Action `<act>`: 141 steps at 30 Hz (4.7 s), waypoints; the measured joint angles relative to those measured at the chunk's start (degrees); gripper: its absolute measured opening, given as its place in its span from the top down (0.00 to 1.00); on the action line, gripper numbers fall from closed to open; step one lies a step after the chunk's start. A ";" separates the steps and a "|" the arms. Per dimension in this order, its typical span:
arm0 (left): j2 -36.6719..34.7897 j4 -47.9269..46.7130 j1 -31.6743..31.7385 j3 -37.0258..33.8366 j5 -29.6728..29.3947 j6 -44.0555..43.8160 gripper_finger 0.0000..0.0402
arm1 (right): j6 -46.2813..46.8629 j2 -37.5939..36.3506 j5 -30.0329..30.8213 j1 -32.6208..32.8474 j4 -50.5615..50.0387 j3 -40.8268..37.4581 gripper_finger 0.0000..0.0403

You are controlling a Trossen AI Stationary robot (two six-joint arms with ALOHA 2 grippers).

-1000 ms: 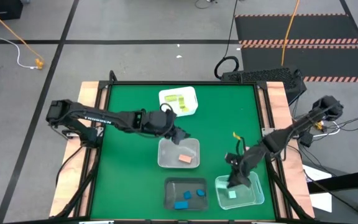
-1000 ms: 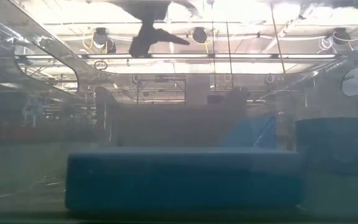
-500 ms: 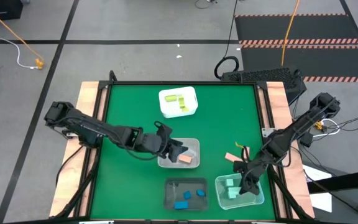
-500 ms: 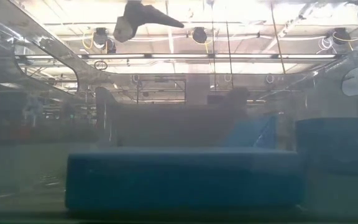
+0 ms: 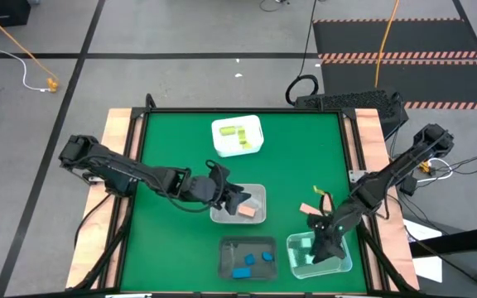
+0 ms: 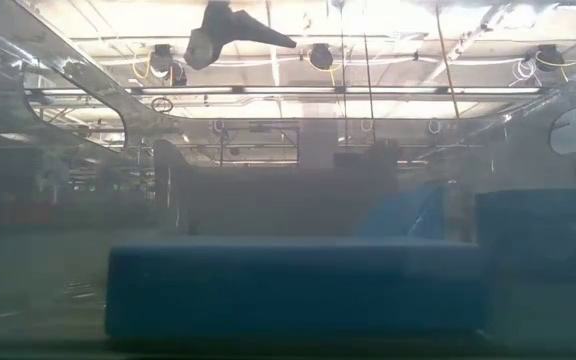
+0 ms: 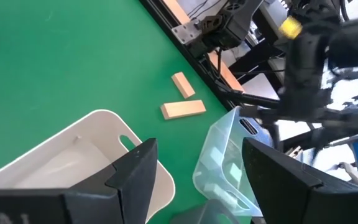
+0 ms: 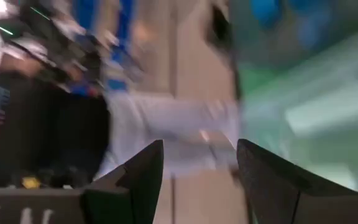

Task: Sort & place blocks by color
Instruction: Put the bottom light brown block into the gray bin

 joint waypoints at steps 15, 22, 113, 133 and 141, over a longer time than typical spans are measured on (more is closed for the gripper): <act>0.00 -0.02 3.06 0.00 0.00 5.93 0.41 | -34.37 0.00 20.11 -15.26 11.42 0.00 0.53; 0.00 -0.04 3.57 0.00 0.00 6.76 0.41 | -43.37 0.00 36.30 -20.75 25.30 0.00 0.53; 0.02 -0.94 6.99 -0.02 0.09 4.96 0.41 | -15.10 18.48 17.93 -19.71 -48.34 11.85 0.50; 0.02 -0.94 5.58 -0.02 0.11 4.48 0.41 | -15.04 18.49 18.82 -17.97 -43.43 8.18 0.47; 0.02 -0.94 5.60 -0.02 0.09 4.46 0.41 | -15.21 18.23 20.26 -16.67 -37.87 3.10 0.46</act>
